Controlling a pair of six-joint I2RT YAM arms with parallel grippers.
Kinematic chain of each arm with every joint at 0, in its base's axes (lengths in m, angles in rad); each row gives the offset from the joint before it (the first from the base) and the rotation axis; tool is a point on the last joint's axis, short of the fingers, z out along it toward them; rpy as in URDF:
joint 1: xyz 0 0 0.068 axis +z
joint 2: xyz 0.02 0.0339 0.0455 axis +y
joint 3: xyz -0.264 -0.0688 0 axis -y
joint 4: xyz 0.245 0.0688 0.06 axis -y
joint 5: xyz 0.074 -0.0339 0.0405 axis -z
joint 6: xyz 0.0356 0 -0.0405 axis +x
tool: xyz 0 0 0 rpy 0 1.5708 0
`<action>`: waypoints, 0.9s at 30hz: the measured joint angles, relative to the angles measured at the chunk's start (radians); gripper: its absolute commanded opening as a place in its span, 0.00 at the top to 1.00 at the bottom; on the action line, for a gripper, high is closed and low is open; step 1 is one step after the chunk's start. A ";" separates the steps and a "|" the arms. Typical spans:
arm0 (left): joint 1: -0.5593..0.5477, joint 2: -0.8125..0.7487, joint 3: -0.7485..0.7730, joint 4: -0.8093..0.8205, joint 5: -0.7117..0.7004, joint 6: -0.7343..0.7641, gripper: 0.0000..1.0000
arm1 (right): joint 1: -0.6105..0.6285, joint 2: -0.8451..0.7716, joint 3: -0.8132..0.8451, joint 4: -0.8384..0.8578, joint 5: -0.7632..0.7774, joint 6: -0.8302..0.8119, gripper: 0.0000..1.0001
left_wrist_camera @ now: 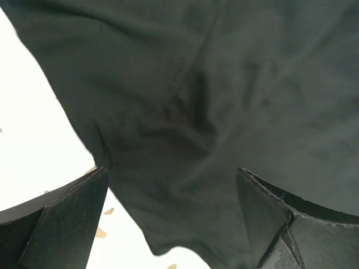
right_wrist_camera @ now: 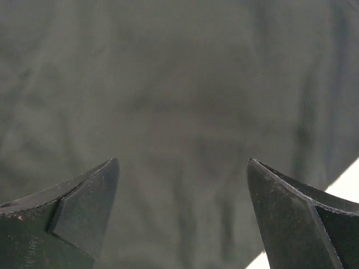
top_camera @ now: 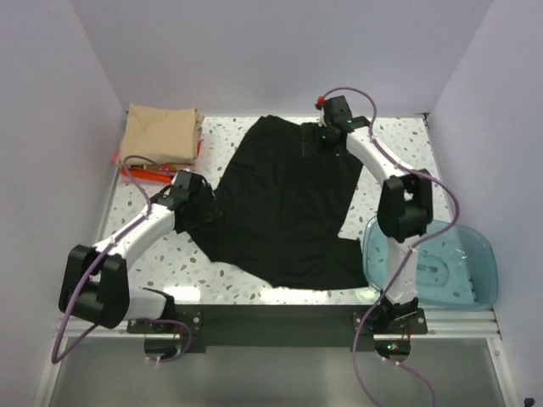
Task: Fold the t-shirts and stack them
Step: Flatten the tshirt out
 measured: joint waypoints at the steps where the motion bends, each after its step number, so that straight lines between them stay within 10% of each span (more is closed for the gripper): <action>1: 0.000 0.026 0.000 0.007 -0.005 -0.004 0.00 | 0.000 0.050 0.045 -0.002 0.012 -0.007 0.01; 7: 0.000 0.228 0.059 0.054 -0.027 -0.019 0.00 | 0.000 0.291 0.209 -0.058 0.092 -0.019 0.01; 18: -0.001 0.604 0.461 0.025 -0.150 0.023 0.00 | -0.032 0.169 -0.084 0.033 0.169 0.070 0.01; 27: 0.003 1.070 1.172 -0.074 -0.147 0.179 0.00 | -0.076 -0.070 -0.452 0.116 0.182 0.208 0.01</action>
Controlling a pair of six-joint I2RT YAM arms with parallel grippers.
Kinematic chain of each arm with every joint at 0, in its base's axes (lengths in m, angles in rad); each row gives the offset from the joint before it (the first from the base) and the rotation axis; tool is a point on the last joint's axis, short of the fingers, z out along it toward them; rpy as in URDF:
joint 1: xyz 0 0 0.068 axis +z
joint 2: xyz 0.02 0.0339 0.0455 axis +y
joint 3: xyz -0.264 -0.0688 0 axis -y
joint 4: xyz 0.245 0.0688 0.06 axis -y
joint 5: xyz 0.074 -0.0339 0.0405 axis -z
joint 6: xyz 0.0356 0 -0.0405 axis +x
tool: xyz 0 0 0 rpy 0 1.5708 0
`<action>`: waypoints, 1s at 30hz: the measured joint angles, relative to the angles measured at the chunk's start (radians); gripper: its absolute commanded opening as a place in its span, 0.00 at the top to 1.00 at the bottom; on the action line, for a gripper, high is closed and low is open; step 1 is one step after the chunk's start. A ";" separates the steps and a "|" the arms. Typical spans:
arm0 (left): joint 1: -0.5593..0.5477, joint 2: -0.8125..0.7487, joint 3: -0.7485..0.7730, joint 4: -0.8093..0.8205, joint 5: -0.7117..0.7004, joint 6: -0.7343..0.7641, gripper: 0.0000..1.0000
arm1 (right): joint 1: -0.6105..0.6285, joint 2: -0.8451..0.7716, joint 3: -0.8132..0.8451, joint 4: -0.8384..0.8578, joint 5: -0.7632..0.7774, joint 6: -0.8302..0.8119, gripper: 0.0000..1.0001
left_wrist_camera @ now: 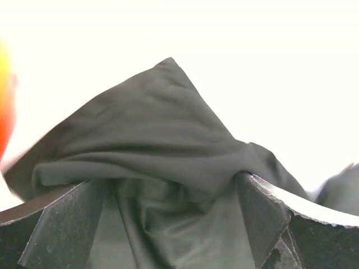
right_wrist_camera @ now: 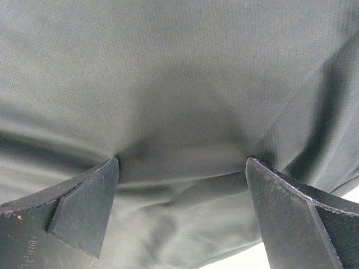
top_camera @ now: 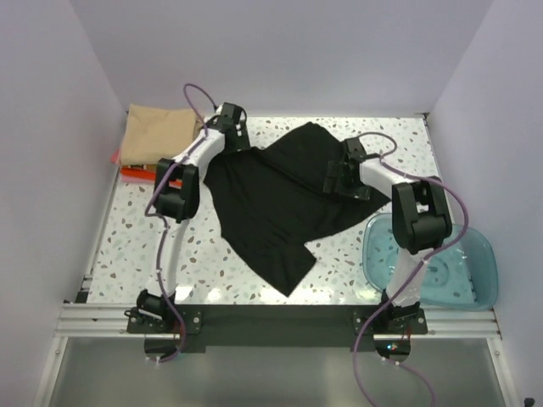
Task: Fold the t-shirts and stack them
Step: Flatten the tshirt out
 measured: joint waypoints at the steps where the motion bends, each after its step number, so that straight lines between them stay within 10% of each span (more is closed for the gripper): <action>1: 0.001 0.108 0.174 0.002 0.010 0.035 0.00 | 0.001 -0.032 -0.048 0.019 -0.005 0.017 0.01; 5: 0.006 0.265 0.418 0.053 0.049 0.096 0.00 | 0.018 -0.153 -0.209 0.069 -0.029 0.082 0.01; 15: 0.066 0.265 0.383 0.229 0.247 0.100 0.00 | 0.091 -0.226 -0.249 -0.004 -0.040 0.142 0.01; 30: 0.043 -0.311 -0.216 0.279 0.282 0.090 0.00 | 0.064 0.155 0.599 -0.106 0.012 0.004 0.01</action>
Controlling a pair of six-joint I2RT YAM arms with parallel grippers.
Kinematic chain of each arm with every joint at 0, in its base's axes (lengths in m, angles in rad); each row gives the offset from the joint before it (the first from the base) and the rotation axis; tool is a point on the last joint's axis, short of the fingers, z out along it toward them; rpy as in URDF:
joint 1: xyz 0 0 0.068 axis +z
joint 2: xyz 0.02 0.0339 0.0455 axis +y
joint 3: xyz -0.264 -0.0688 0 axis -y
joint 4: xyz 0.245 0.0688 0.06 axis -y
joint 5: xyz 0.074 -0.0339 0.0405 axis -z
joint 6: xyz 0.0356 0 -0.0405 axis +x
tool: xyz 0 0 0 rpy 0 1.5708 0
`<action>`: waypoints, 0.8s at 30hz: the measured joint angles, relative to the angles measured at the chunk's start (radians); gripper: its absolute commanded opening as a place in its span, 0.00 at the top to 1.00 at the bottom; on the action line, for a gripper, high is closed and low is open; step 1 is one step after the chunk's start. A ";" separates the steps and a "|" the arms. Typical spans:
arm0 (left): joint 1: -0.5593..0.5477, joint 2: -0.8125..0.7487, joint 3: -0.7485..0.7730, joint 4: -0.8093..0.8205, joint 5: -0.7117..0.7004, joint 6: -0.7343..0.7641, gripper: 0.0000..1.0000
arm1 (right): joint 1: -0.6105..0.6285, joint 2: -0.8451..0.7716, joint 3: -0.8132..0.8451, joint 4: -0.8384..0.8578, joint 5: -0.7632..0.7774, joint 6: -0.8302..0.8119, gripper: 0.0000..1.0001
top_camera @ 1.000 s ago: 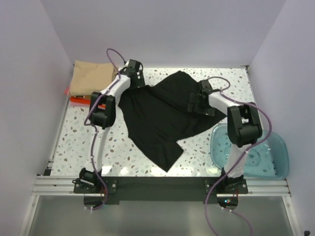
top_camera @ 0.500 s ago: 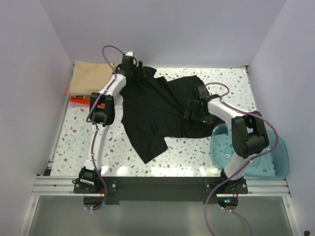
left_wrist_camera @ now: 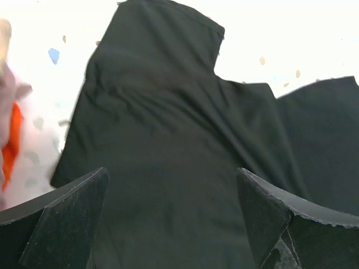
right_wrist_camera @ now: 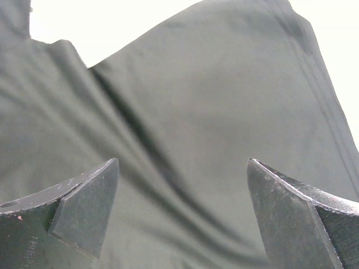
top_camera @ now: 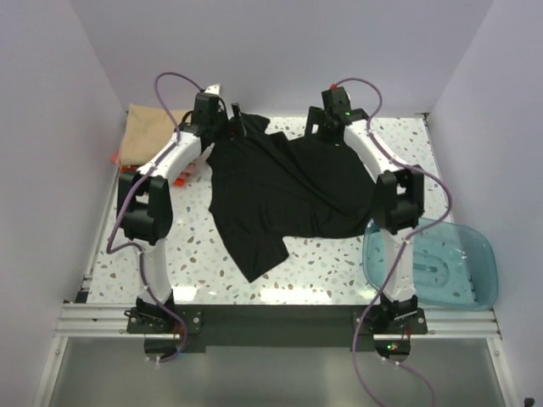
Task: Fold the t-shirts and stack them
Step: Flatten the tshirt out
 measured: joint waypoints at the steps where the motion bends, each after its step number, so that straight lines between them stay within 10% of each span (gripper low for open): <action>1: -0.002 -0.030 -0.037 0.010 0.006 -0.003 0.00 | -0.002 0.046 0.043 0.003 -0.003 -0.006 0.01; 9: -0.009 0.003 -0.170 0.039 0.054 -0.025 0.00 | -0.049 0.405 0.336 0.007 -0.087 -0.050 0.01; 24: -0.010 0.266 0.096 -0.019 -0.003 0.038 0.00 | -0.148 0.435 0.356 0.049 -0.137 -0.023 0.01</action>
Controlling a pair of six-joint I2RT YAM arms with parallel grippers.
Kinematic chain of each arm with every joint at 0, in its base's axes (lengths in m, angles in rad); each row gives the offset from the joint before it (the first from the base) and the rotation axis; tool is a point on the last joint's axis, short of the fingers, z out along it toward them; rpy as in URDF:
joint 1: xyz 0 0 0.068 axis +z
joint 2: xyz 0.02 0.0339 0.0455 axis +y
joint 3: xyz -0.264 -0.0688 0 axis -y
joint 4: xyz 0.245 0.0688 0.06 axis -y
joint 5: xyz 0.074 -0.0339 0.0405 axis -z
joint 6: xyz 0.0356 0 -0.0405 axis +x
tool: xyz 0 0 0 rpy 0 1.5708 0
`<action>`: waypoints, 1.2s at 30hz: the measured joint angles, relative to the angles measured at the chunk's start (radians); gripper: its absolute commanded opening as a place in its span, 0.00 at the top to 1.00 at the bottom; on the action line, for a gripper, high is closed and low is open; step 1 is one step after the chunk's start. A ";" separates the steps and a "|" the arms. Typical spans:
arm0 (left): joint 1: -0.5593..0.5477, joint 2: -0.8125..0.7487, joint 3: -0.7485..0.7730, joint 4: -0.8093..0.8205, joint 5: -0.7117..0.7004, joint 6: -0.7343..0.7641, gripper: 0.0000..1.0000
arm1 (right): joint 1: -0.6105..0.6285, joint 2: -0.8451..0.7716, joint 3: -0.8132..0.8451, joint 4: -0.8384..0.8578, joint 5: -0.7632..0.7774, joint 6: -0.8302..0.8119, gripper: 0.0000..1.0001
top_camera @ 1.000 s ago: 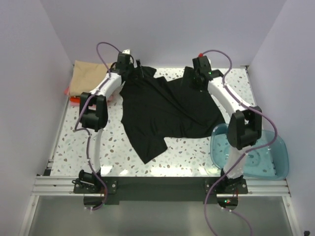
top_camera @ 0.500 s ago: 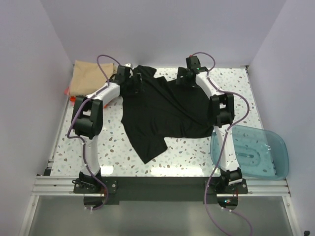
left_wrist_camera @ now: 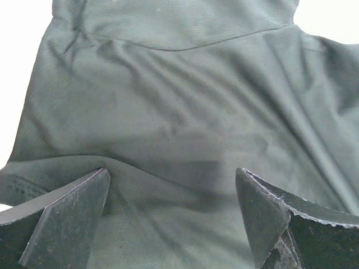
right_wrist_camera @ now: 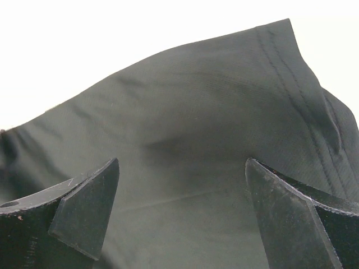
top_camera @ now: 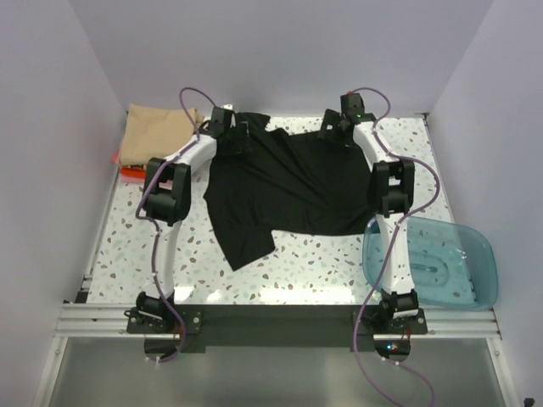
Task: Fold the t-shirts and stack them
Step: Flatten the tshirt out
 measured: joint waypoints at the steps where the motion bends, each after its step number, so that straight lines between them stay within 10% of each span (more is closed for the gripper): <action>1: 0.001 0.026 0.042 -0.013 -0.017 0.005 0.00 | -0.011 0.000 0.000 0.002 0.000 0.005 0.01; 26: 0.038 0.071 0.220 -0.165 0.048 0.076 0.00 | -0.099 -0.053 -0.029 0.003 -0.045 -0.012 0.01; 36: -0.051 -0.708 -0.444 -0.111 0.035 -0.041 0.00 | -0.005 -0.830 -0.704 0.074 0.011 -0.007 0.01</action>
